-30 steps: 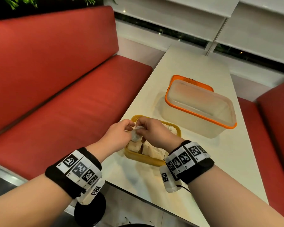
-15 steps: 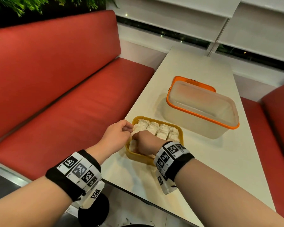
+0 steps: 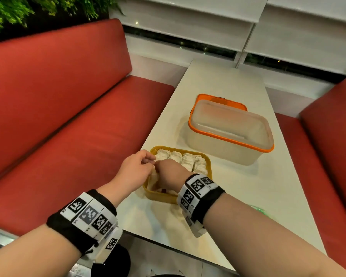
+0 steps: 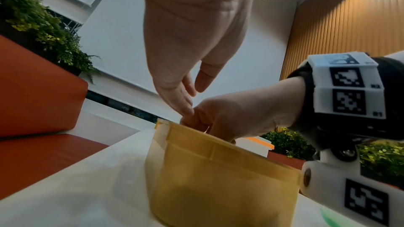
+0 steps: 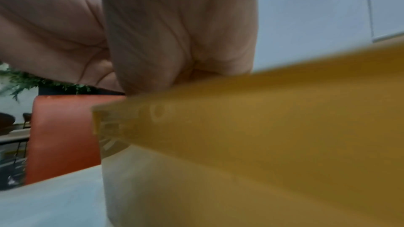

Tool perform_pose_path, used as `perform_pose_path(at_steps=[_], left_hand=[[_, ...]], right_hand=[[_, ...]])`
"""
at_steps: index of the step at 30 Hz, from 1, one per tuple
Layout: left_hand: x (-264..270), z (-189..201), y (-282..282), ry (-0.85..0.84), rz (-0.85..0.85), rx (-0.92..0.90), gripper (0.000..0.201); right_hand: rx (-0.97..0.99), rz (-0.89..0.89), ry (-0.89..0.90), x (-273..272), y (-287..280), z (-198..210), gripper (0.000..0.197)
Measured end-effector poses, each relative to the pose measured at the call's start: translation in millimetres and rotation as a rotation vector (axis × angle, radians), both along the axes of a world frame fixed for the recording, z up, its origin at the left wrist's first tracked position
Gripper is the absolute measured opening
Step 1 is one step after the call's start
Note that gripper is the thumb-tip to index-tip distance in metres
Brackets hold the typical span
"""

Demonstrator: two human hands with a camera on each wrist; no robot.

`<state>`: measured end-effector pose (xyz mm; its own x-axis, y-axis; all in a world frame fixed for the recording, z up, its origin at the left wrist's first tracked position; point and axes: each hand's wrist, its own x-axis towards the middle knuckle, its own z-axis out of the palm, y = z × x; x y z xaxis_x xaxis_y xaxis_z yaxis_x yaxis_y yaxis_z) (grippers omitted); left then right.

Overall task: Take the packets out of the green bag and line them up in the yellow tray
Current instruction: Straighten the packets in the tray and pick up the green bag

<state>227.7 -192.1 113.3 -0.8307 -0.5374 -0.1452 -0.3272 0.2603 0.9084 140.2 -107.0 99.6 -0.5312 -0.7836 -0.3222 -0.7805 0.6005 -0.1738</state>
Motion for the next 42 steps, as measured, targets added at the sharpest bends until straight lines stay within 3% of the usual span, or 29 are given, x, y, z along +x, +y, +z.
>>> perform_pose_path(at_steps=[10,14,16,18,21,24,28,32,34,37,40,42], left_hand=[[-10,20,4,0.131,-0.025,0.088,0.025],[-17,32,32,0.177,-0.094,0.120,0.021],[-21,36,51,0.177,-0.154,0.124,0.020],[-26,37,74,0.161,-0.229,0.108,0.021],[-31,33,112,0.096,-0.355,0.016,0.020],[-39,20,156,-0.033,-0.521,-0.081,0.025],[-53,-7,200,-0.285,-0.728,-0.296,0.046],[-64,-30,223,-0.454,-0.800,-0.336,0.076],[-72,-37,226,-0.452,-0.754,-0.314,0.079],[-81,-42,226,-0.333,-0.563,-0.105,0.056],[-86,-21,233,-0.219,-0.339,0.464,0.028],[-89,3,231,-0.194,-0.367,0.842,0.025]], right_hand=[[-0.362,-0.160,-0.045,22,43,61,0.025],[-0.496,-0.250,-0.049,24,126,72,0.014],[-0.549,-0.375,0.005,16,178,67,0.007],[-0.574,-0.533,0.088,3,228,55,0.013],[-0.456,-0.750,0.129,-12,286,29,0.014],[-0.303,-0.811,0.003,-16,318,0,0.043],[-0.215,-0.817,-0.235,-14,317,-23,0.075],[-0.303,-0.833,-0.358,-18,318,-41,0.080],[-0.467,-0.845,-0.454,-21,323,-41,0.072],[-0.901,-0.877,-0.421,-24,332,-26,0.040],[-1.061,-0.824,-0.042,-26,327,-6,0.026],[-1.099,-0.712,0.210,-28,313,9,0.020]])
